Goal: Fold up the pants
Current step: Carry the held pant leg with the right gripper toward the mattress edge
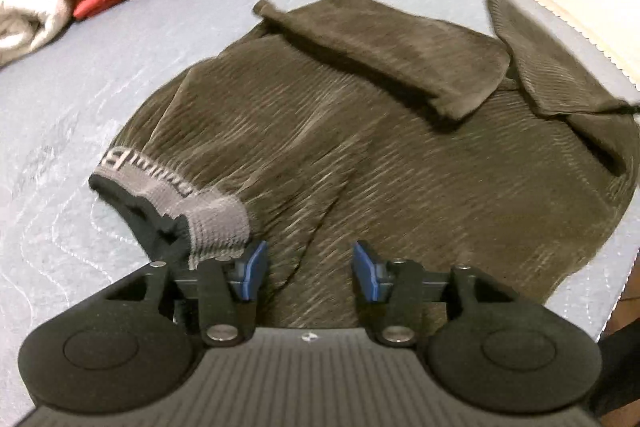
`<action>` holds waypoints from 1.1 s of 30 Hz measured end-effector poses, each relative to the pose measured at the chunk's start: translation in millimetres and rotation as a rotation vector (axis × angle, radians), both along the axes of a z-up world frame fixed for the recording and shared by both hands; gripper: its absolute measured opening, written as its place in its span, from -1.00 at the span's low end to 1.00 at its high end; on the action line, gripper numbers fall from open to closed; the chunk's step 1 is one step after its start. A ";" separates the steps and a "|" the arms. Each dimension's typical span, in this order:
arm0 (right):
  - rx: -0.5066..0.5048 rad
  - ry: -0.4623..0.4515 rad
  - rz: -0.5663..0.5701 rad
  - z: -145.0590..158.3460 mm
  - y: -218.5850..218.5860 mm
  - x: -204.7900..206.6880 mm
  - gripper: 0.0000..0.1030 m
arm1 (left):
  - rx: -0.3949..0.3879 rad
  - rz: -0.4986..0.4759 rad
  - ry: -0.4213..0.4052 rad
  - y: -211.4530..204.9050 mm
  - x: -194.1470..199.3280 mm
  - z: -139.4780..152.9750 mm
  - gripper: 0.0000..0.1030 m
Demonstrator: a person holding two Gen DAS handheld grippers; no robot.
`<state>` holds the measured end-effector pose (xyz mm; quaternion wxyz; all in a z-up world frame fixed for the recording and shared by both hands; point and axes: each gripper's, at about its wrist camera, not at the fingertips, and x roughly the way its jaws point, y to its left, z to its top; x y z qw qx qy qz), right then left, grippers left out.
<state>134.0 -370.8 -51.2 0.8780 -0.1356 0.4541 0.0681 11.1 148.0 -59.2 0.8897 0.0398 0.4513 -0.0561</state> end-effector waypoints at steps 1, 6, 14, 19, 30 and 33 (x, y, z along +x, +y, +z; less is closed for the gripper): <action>-0.023 0.033 -0.026 -8.6 -16.3 -4.8 -0.88 | 0.003 -0.001 -0.008 -3.6 -0.5 1.8 0.03; -0.051 -0.027 -0.153 2.4 -62.5 -14.6 -0.85 | 0.016 -0.018 -0.012 -16.8 8.9 0.8 0.04; 0.138 -0.267 0.073 24.6 -10.9 -13.8 -0.43 | 0.048 -0.036 0.050 -19.4 21.7 -31.7 0.04; -0.110 -0.246 0.378 -28.2 76.9 -4.1 -0.02 | 0.029 -0.019 0.053 -14.1 24.8 -34.5 0.11; -0.330 -0.319 0.559 -40.1 105.1 -16.1 -1.00 | 0.056 -0.035 0.059 -19.0 33.7 -37.8 0.24; -0.207 -0.399 0.398 -8.8 67.0 -5.0 -1.00 | 0.065 -0.038 0.061 -21.5 36.0 -38.1 0.27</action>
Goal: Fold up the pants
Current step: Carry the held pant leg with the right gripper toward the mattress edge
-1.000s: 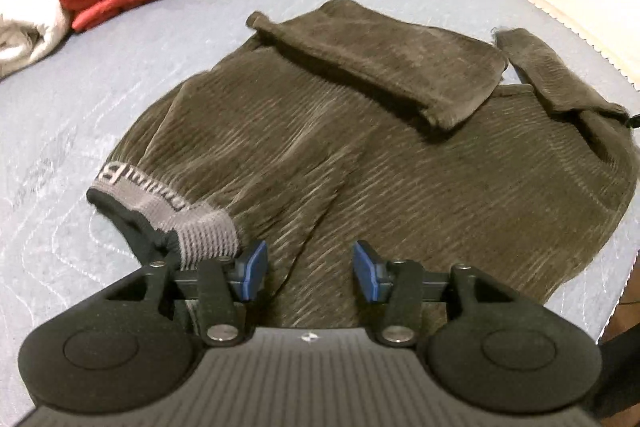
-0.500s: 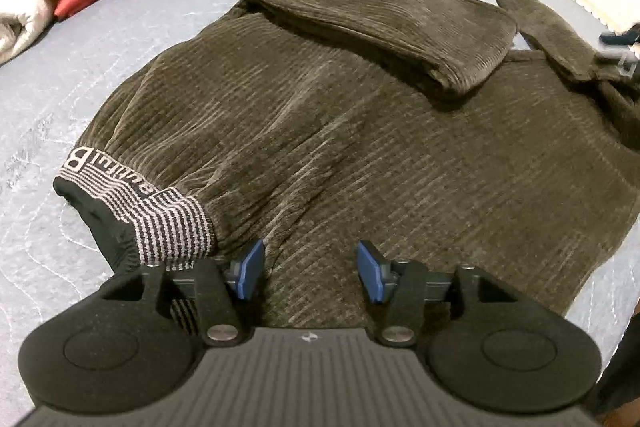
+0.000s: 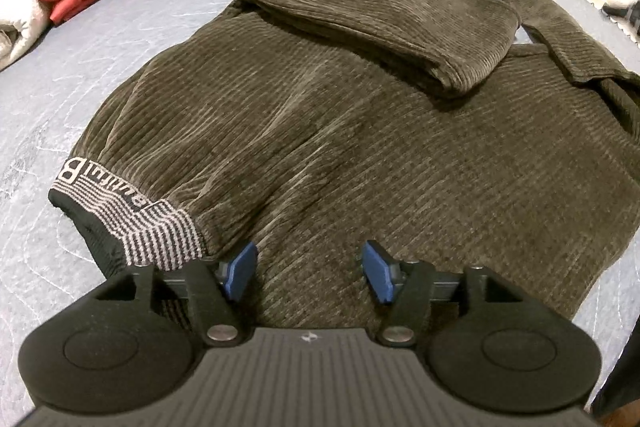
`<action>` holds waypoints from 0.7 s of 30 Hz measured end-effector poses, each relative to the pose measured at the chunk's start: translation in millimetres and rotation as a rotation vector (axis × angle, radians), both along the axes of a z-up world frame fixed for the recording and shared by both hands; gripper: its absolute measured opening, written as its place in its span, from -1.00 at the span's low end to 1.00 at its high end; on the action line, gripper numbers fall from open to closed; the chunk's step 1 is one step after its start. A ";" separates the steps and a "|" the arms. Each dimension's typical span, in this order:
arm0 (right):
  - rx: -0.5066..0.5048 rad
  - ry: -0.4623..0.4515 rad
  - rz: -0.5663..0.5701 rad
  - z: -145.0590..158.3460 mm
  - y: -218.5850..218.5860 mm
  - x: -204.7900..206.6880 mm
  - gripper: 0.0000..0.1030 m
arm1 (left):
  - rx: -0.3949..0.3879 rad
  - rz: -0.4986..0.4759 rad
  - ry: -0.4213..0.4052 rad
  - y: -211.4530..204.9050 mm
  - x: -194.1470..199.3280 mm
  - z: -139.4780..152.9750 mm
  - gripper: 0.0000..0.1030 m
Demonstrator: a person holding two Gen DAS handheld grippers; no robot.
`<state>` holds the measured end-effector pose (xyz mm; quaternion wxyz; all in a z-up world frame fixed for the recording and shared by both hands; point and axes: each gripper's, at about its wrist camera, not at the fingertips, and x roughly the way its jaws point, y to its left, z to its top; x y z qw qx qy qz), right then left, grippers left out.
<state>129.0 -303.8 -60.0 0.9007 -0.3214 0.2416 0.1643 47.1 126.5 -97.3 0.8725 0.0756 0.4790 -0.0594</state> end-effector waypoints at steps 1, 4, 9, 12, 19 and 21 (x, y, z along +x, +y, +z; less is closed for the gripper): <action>0.077 -0.018 -0.061 12.7 -19.1 4.6 -1.00 | 0.005 -0.003 0.000 -1.1 0.3 -0.1 0.27; 0.307 -0.043 -0.199 37.4 -73.8 13.2 -1.00 | 0.011 -0.006 -0.002 -2.7 0.5 -1.1 0.30; 0.242 0.067 0.016 20.8 -42.0 -6.2 -0.51 | 0.009 0.000 -0.001 -2.3 0.7 -1.4 0.33; 0.047 0.101 0.162 -13.4 6.5 -17.4 -0.42 | 0.013 -0.002 -0.003 -2.4 0.0 -1.3 0.33; -0.287 0.128 0.251 -71.0 47.4 -30.3 -0.37 | 0.011 -0.012 -0.003 -0.4 -0.4 -2.1 0.34; -0.270 0.127 0.239 -67.0 47.9 -29.8 -0.40 | 0.014 -0.012 -0.002 -1.4 0.4 -2.2 0.36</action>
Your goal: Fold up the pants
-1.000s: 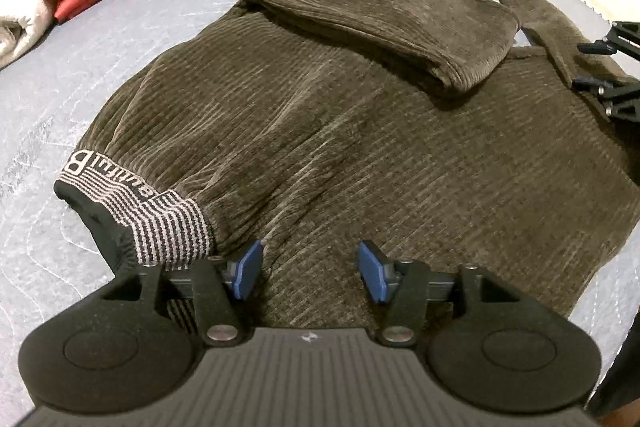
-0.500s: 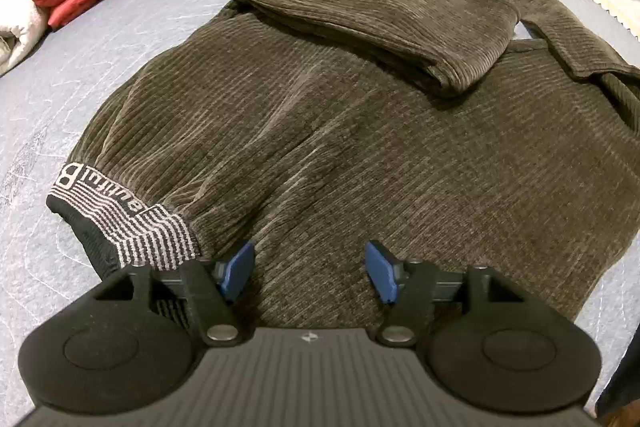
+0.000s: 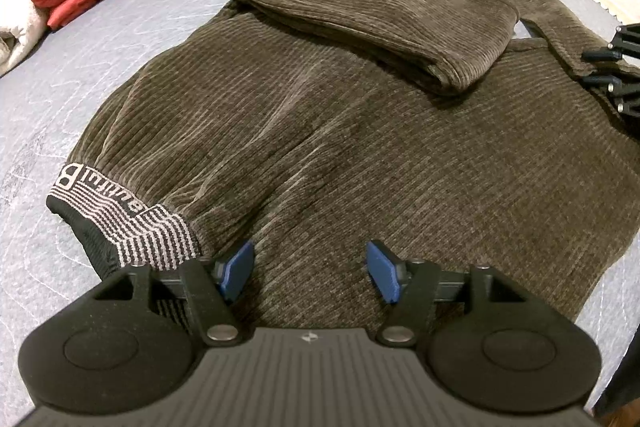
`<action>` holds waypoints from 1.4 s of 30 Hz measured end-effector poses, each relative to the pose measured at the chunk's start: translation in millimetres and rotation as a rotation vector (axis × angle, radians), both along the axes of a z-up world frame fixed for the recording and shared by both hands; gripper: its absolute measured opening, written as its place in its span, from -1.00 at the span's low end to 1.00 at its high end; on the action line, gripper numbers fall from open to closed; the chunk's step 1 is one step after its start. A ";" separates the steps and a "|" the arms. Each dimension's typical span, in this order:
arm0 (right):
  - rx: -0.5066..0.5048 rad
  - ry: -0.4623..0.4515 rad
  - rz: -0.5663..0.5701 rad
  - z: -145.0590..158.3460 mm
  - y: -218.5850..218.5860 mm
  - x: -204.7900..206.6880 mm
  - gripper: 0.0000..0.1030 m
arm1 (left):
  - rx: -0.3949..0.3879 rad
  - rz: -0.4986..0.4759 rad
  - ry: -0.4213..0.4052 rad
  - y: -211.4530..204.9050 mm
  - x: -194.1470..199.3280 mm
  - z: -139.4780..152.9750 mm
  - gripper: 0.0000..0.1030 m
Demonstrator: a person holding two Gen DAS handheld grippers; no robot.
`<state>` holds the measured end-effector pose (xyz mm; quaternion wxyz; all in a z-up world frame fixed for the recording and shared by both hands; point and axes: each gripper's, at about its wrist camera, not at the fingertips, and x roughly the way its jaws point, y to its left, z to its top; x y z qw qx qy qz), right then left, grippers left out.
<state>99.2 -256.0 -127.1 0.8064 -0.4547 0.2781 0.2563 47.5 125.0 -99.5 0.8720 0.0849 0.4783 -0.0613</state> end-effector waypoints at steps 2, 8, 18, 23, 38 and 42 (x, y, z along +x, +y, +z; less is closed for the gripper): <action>0.026 -0.012 -0.006 6.2 -3.1 -1.8 -0.75 | 0.004 -0.002 0.001 -1.5 0.7 0.0 0.36; 0.547 -0.180 -0.344 100.1 -97.8 26.6 -0.89 | 0.003 -0.002 0.005 -1.5 2.2 0.2 0.36; 1.182 -0.323 -1.567 56.8 -374.7 2.0 -0.91 | 0.007 -0.005 0.002 -1.8 2.0 -1.0 0.37; 1.300 -0.148 -1.844 -1.5 -415.0 -18.5 -0.91 | 0.013 -0.005 0.003 -2.5 2.3 -0.8 0.38; 1.163 -0.255 -1.828 34.3 -408.6 -26.1 -0.94 | -0.024 -0.044 -0.025 -2.4 -4.3 10.5 0.39; 1.125 -0.160 -1.710 39.4 -388.8 -10.0 -0.34 | -0.133 -0.194 -0.087 -15.6 -21.3 28.7 0.39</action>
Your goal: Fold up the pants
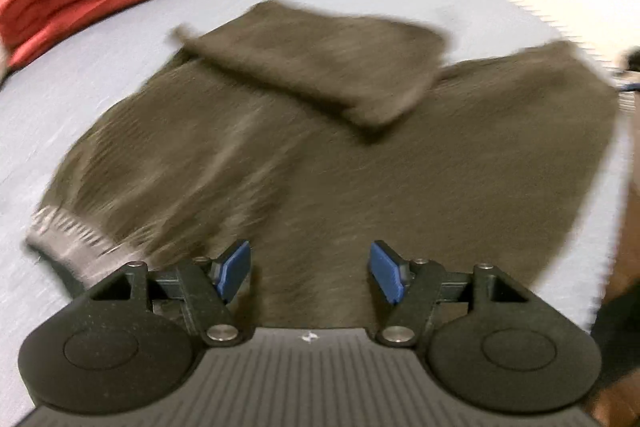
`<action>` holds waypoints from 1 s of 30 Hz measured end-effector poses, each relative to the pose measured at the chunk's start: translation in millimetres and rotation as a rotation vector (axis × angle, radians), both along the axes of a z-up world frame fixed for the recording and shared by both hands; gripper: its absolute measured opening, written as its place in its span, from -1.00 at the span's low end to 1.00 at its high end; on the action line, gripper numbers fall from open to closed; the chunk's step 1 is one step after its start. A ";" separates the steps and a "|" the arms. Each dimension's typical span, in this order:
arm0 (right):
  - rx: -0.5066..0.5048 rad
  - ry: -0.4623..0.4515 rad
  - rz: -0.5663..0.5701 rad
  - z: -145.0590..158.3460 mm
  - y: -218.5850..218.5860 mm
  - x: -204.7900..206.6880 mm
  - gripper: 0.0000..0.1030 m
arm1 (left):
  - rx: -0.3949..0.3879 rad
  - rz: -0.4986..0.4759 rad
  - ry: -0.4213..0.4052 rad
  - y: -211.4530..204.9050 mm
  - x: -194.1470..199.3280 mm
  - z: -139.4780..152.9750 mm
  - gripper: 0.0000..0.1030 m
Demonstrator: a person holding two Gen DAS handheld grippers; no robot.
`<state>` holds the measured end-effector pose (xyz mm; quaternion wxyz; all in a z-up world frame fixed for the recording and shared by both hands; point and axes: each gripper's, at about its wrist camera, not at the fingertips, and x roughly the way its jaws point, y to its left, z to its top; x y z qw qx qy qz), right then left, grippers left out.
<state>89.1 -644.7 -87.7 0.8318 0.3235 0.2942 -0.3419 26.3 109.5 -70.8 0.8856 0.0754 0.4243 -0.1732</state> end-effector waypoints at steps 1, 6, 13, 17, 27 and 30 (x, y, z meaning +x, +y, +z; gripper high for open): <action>-0.010 0.021 -0.008 0.6 1.8 2.3 -0.20 | -0.018 -0.055 -0.009 -5.9 -5.6 2.1 0.38; 0.044 0.108 -0.076 -13.4 0.8 2.9 -0.07 | -0.037 -0.339 -0.022 -36.3 -37.1 -3.8 0.31; 0.046 0.116 -0.040 -21.4 5.8 3.7 -0.64 | -0.031 -0.477 0.047 -51.9 -53.0 -22.3 0.05; 0.040 0.107 -0.055 -21.5 8.1 3.0 -0.77 | 0.069 -0.518 0.022 -64.0 -59.8 -33.4 -0.29; 0.055 0.132 -0.162 -14.1 9.1 -11.9 -0.81 | 0.037 -0.658 0.159 -53.7 -70.6 -27.7 -1.00; 0.057 0.146 -0.166 -18.5 7.6 -12.6 -0.74 | 0.030 -0.671 0.099 -49.5 -79.5 -20.4 -0.92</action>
